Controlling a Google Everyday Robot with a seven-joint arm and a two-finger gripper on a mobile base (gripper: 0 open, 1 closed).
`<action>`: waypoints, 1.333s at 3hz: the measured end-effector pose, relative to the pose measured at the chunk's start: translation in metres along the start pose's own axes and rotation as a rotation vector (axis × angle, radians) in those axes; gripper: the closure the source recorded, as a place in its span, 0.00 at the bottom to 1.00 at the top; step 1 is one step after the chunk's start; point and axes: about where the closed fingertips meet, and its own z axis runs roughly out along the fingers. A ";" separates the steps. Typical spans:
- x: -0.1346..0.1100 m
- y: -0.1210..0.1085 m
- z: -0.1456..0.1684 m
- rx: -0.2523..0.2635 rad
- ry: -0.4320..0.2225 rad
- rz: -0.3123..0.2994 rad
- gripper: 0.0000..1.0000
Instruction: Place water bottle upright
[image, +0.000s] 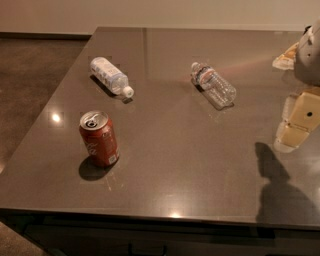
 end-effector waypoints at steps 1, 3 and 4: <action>0.000 0.000 0.000 0.000 0.000 0.000 0.00; -0.041 -0.042 0.014 0.006 0.011 0.067 0.00; -0.075 -0.083 0.037 0.025 0.049 0.180 0.00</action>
Offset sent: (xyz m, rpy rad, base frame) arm 0.0442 0.0206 0.0108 0.0292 0.0291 -0.0547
